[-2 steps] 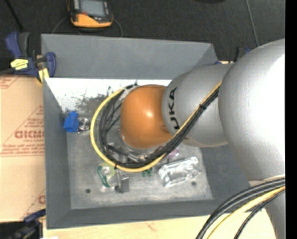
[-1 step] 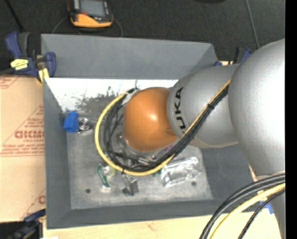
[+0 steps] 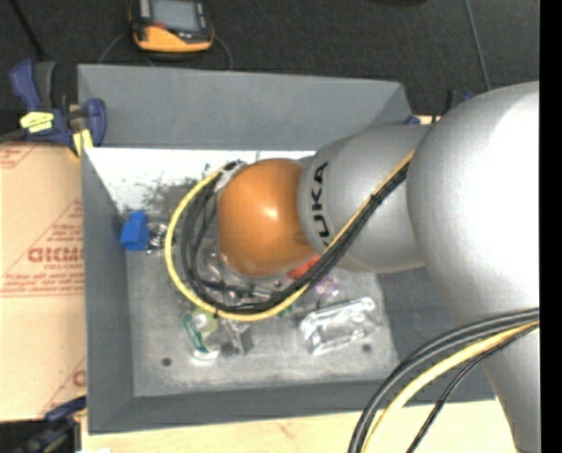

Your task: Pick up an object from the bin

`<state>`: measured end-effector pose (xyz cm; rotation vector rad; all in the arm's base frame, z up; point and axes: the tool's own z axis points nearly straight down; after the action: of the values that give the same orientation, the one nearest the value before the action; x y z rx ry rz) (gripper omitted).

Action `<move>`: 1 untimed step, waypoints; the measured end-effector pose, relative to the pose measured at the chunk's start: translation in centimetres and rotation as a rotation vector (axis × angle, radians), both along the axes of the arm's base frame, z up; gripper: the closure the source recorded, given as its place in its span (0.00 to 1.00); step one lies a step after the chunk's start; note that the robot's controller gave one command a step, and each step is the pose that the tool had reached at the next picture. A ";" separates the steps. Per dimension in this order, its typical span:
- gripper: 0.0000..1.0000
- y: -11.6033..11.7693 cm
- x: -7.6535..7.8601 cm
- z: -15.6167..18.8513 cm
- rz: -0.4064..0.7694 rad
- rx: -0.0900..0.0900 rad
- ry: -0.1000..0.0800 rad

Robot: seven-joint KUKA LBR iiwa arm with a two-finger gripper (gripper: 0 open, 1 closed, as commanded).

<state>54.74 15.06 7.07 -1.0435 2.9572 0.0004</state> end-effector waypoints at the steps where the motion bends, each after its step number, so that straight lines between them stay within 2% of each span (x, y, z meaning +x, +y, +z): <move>1: 0.00 -0.1 -2.6 0.1 0.131 -0.001 -0.001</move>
Offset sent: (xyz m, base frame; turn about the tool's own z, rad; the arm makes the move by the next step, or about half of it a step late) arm -0.0286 0.0000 -0.0007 -0.1349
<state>52.11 14.99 7.19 -1.2348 2.8822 -0.0014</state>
